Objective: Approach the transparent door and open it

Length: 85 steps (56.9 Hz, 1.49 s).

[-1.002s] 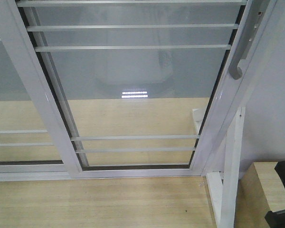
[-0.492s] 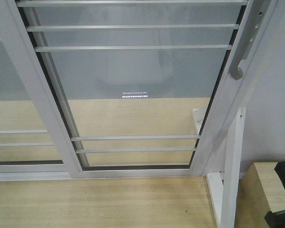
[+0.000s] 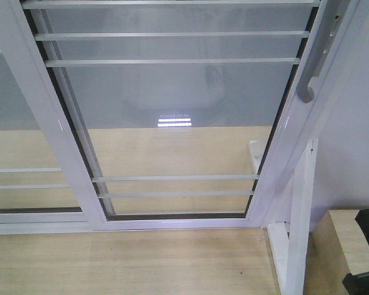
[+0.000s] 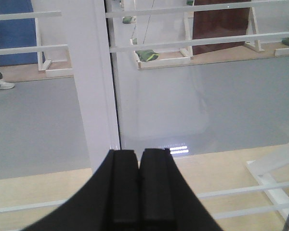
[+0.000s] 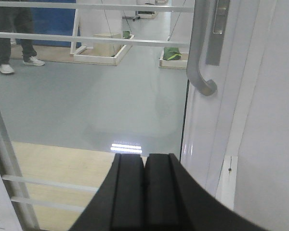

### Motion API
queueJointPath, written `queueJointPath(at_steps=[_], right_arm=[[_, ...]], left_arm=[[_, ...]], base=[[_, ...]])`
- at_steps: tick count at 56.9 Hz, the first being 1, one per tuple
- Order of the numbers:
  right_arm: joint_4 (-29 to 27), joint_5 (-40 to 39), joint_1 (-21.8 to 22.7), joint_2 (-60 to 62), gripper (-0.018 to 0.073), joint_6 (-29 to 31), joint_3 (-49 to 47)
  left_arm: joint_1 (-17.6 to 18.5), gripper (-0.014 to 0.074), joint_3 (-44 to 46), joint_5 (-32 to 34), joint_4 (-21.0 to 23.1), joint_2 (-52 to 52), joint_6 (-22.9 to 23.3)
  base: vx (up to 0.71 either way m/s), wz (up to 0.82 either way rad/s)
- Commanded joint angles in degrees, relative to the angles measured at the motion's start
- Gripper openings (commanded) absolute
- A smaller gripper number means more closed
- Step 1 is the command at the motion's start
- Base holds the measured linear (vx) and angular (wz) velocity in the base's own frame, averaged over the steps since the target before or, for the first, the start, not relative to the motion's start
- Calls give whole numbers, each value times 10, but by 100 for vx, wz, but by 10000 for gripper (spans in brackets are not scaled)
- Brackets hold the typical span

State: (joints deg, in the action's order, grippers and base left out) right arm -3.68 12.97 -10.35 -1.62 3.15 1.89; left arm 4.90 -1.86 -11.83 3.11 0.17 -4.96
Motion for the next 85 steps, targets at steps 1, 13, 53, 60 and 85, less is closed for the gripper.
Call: queueJointPath(at_steps=[1, 13, 53, 60, 85], right_arm=[[3, -46, 2, -12, -1, 3, 0], [3, -45, 2, -12, -1, 3, 0], [3, -201, 2, -12, -1, 16, -1], [3, -227, 2, -12, -1, 36, -5], [3, -170, 2, -159, -1, 48, -178]], left_arm=[[4, 3, -4, 45, 2, 11, 3], [4, 3, -4, 45, 2, 11, 3], [4, 3, -4, 208, 24, 11, 53], [4, 3, -3, 252, 23, 12, 55], [4, 3, 113, 232, 21, 104, 72]], base=[[0, 0], [0, 0], [0, 0], [0, 0], [0, 0]])
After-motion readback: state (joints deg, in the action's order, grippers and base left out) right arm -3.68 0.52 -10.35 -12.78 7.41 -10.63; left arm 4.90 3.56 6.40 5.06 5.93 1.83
